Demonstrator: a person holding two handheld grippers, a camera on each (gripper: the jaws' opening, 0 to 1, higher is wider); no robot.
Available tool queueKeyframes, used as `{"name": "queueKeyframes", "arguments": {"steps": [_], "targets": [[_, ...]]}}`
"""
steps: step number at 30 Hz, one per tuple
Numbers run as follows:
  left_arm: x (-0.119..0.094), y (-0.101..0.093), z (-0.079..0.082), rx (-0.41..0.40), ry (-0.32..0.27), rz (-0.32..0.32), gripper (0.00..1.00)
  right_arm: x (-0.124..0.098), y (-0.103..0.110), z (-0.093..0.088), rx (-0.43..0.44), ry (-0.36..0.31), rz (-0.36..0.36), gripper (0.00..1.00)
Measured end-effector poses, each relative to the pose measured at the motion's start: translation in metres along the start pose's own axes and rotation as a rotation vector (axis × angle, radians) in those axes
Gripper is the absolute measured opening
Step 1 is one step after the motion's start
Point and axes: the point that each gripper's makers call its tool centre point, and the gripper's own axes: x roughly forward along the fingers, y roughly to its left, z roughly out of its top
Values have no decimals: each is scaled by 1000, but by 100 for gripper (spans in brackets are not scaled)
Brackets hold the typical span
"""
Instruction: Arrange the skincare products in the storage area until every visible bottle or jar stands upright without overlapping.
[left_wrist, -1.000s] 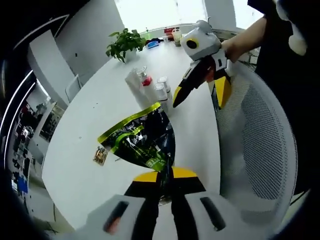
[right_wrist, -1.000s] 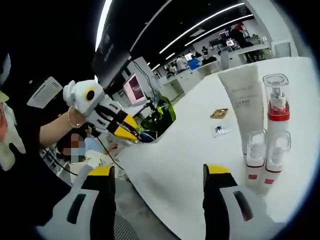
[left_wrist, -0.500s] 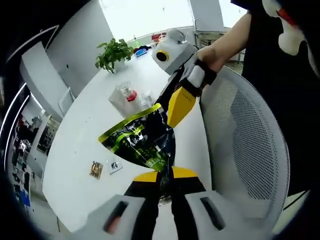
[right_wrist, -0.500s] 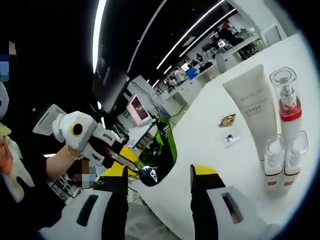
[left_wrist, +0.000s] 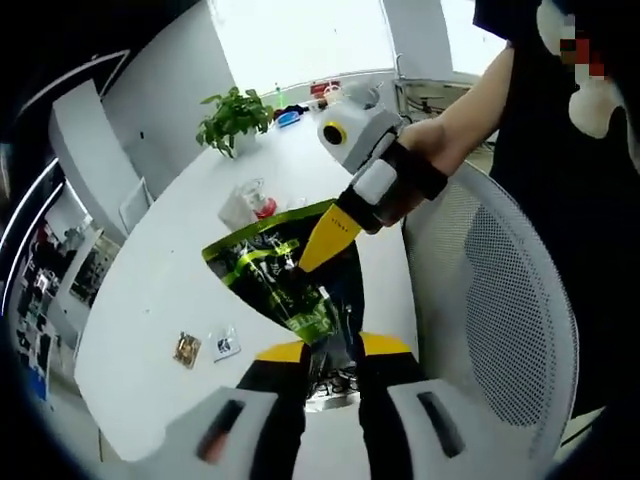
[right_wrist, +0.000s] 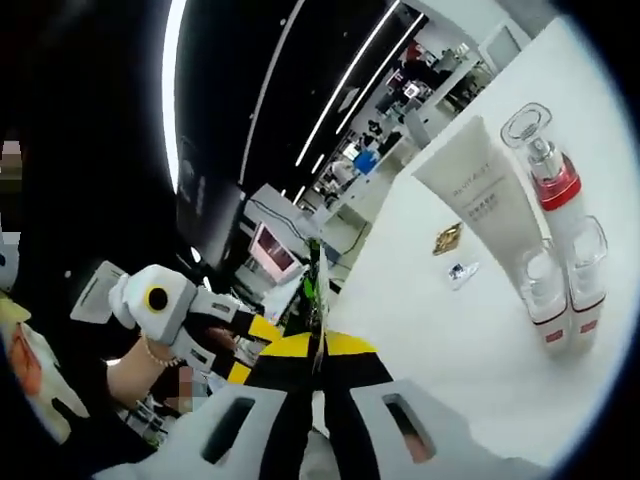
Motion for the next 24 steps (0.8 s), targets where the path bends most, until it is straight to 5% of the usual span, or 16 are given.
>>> {"name": "queueKeyframes", "arguments": {"steps": [6,10,15,24], "targets": [[-5,21,1,-171,-101,96,26,-3,1,4,25,-32,-19,2],[-15,40,-7,-322,-148,204,42,-5,-1,9,1,-50,-43,2],[-30,49,-12,-636,-281,291,44,-5,5,26,4,-143,-43,1],[-41,44,-23,-885,-431,292,54,-4,12,60,74,-325,-11,2]]}}
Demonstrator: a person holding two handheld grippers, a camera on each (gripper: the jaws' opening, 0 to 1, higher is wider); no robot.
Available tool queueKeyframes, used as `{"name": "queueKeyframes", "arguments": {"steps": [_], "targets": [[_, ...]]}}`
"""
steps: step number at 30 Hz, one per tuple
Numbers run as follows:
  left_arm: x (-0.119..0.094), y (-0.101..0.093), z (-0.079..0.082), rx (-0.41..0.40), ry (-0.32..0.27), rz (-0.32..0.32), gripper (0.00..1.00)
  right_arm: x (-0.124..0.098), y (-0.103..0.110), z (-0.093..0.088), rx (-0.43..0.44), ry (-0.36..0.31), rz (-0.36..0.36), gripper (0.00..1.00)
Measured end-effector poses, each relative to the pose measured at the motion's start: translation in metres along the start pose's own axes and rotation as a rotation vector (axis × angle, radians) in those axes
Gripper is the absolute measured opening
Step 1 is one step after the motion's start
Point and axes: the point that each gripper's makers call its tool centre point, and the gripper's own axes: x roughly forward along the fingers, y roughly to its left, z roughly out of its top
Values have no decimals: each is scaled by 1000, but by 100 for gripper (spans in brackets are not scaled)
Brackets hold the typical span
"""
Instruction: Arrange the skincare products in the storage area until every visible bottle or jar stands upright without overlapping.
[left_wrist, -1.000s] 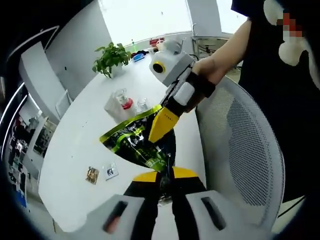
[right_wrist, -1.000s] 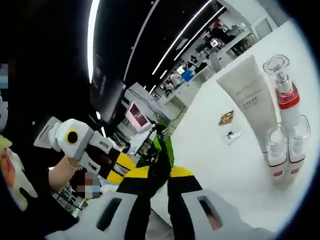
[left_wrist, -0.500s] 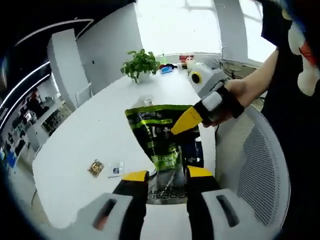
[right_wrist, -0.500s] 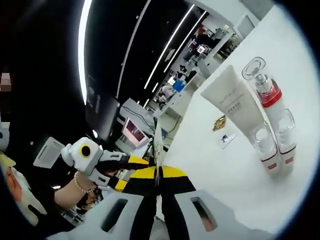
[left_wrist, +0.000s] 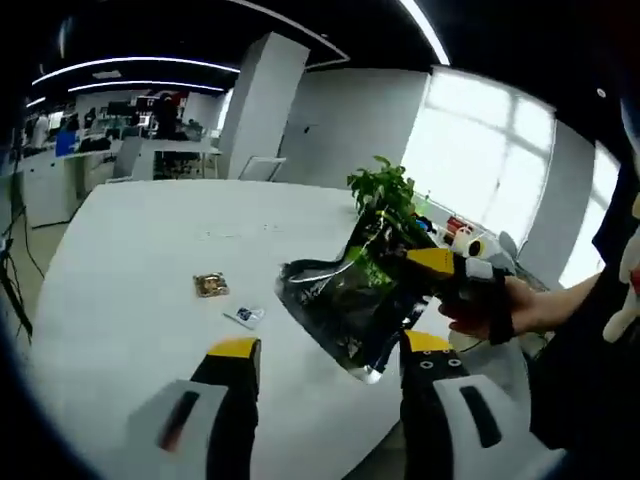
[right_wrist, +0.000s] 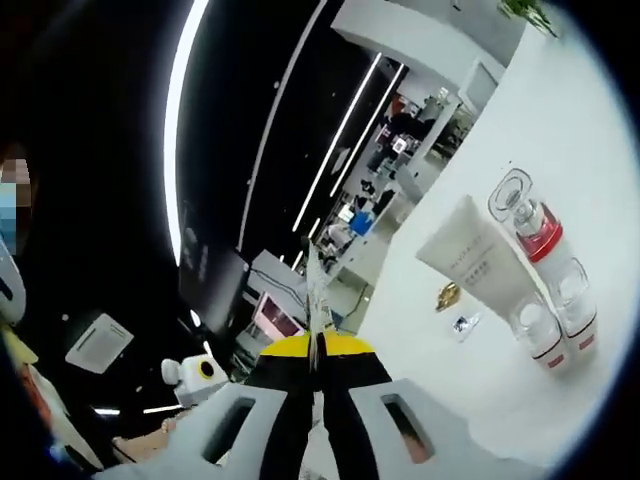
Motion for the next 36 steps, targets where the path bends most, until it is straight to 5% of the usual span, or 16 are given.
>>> {"name": "queueKeyframes", "arguments": {"steps": [6,12,16,25,30,36], "targets": [[6,-16,5,-208,-112,-78,55,6,9,14,60,-82,29,1],[15,-34,15,-216,-160,-127,60,9,18,22,147,-153,63,1],[16,-47,43,-344,-309,-189,58,7,23,23,212,-204,80,1],[26,-59,55,-332,-359,-191,15,8,29,5,273,-209,87,1],[25,-64,52,-367,-335,-230,5,5,23,-2,191,-154,52,2],[23,-69,52,-309,-276,-237,0,-2,18,-11,101,-81,57,9]]}}
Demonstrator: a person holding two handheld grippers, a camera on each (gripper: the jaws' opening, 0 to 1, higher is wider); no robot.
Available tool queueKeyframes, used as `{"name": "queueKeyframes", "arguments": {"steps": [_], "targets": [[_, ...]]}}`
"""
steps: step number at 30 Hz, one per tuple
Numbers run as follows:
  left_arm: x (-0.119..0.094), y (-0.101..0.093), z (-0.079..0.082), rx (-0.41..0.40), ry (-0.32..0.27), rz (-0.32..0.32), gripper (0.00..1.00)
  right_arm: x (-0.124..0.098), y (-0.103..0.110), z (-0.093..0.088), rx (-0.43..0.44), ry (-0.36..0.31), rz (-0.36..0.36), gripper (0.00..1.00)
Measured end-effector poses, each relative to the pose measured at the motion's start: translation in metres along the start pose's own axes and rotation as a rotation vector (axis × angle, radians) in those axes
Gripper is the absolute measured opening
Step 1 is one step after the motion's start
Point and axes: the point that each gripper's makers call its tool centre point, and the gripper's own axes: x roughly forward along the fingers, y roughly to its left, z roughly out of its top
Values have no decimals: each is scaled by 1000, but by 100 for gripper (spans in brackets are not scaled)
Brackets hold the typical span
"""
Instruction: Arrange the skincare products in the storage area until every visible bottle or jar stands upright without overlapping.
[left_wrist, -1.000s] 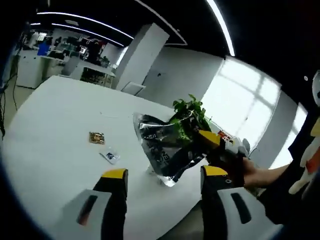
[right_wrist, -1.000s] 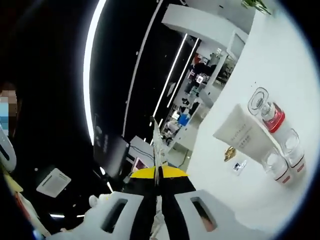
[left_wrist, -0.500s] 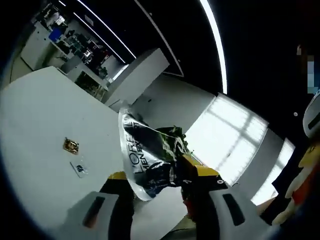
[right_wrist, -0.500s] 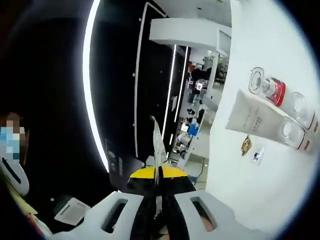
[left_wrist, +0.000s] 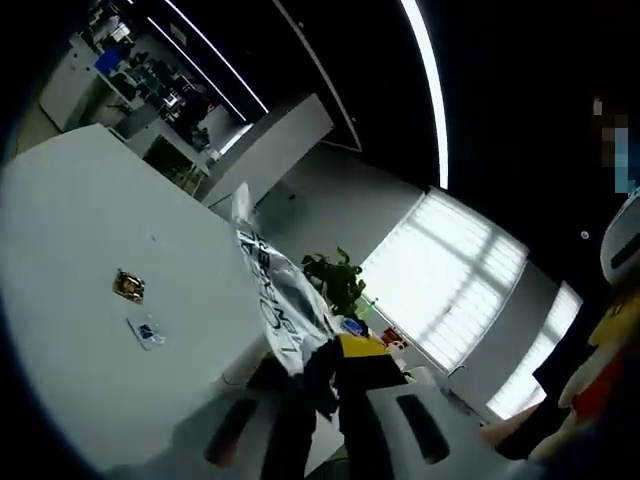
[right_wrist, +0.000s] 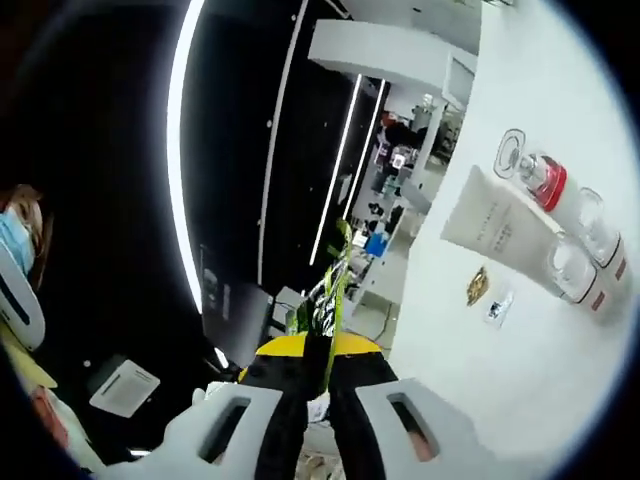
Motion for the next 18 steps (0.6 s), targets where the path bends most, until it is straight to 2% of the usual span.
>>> {"name": "queueKeyframes", "arguments": {"steps": [2,3,5,6,7,10,12,13,14,16,17,18], "targets": [[-1,-1,-3,53,57,-5,0,-7,-8,3,-74,34,-14,13],[-3,0,-7,88,108,-1,0,-12,-12,5,-106,58,-22,15],[-6,-1,-11,167,190,-15,0,-18,-14,18,-179,64,-21,16],[-8,0,-13,197,221,-20,0,-19,-14,22,-186,72,-17,17],[-10,-2,-15,212,254,-35,0,-22,-14,24,-203,109,-12,20],[-15,-8,-25,225,356,-74,0,-23,-10,38,-316,125,16,27],[-19,-8,-29,230,407,-100,0,-23,-4,39,-335,165,51,29],[-22,-9,-33,232,456,-119,0,-22,1,38,-380,195,75,29],[-23,-10,-34,238,476,-130,0,-22,4,37,-419,221,94,29],[-27,-16,-42,222,543,-157,0,-21,10,29,-455,289,136,32],[-30,-21,-48,219,590,-178,0,-22,18,19,-447,356,182,34],[-32,-24,-51,221,618,-196,0,-21,24,15,-447,373,212,37]]}}
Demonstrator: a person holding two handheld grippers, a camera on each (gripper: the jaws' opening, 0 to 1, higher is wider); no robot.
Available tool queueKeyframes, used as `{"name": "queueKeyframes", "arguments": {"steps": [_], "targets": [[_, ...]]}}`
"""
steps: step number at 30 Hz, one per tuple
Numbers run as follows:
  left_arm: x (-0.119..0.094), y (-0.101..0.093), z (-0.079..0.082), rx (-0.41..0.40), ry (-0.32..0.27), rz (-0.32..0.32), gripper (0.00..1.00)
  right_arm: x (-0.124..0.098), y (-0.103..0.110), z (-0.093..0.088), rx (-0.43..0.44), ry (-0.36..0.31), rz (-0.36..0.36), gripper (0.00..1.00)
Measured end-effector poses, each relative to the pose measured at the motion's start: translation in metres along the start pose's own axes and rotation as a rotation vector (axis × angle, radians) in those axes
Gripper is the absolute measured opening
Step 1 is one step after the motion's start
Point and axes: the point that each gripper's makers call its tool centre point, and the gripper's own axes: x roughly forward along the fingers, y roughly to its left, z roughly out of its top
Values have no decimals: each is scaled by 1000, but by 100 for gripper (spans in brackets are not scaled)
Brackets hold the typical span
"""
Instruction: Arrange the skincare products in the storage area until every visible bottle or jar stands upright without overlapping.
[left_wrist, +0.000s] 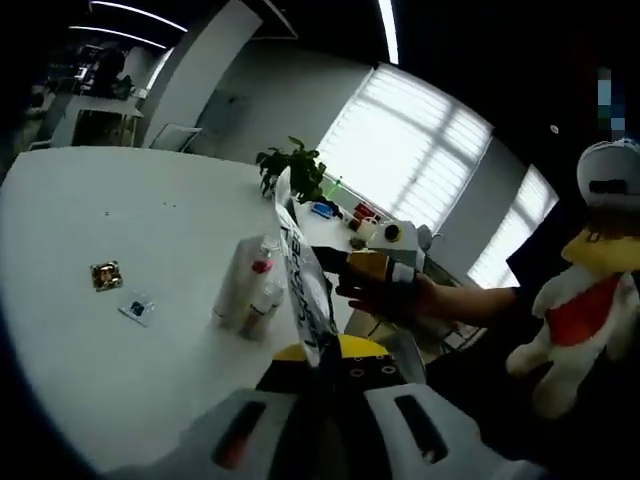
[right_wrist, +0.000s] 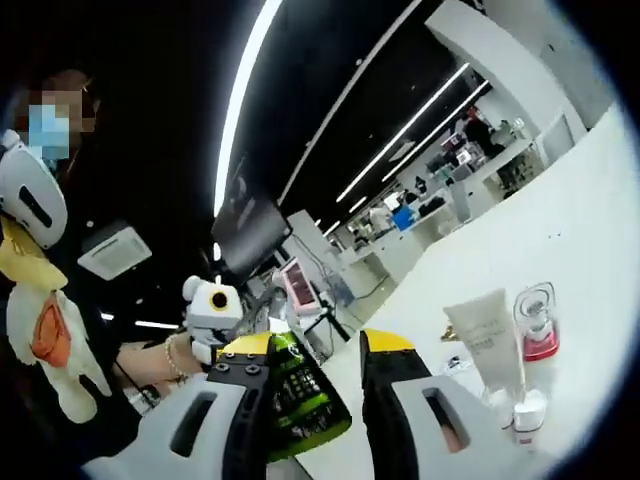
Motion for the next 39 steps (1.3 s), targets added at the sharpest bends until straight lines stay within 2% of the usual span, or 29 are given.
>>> {"name": "queueKeyframes", "arguments": {"steps": [3,6,8,10,12,15,16,18,19,21,24,27,28,29,32,34,36,39], "targets": [[2,-9,-7,26,75,-53,0,8,14,-6,-2,35,68,40],[3,-15,-10,39,108,-89,0,13,24,-26,19,139,123,41],[4,-19,-11,55,125,-112,0,15,32,-36,17,185,160,41],[5,-22,-13,64,144,-129,0,17,36,-42,31,205,174,34],[6,-20,-15,77,153,-123,0,17,42,-44,39,211,204,20],[4,-13,-17,85,157,-107,0,14,37,-42,44,194,179,16],[4,-10,-17,86,156,-100,0,13,37,-39,71,178,184,14],[2,-10,-12,98,110,-108,0,11,37,-31,104,139,192,7],[2,-9,-7,87,78,-110,0,10,40,-27,144,117,205,6],[1,-11,2,49,21,-135,0,9,38,-23,152,93,203,4],[0,-5,14,45,-64,-112,2,9,38,-16,188,36,198,2],[-3,1,26,9,-150,-95,6,10,31,-8,241,-40,165,1],[-5,4,34,10,-204,-87,7,10,30,-6,264,-60,161,1],[-6,3,36,10,-219,-92,9,10,28,-3,288,-96,154,1],[-14,5,46,-51,-304,-107,19,8,18,4,351,-183,115,1],[-16,10,48,-70,-332,-90,24,7,10,7,412,-236,67,1],[-16,13,45,-78,-339,-73,23,9,-2,7,465,-281,-9,1],[-14,15,39,-115,-360,-72,26,10,-10,6,558,-343,-60,1]]}}
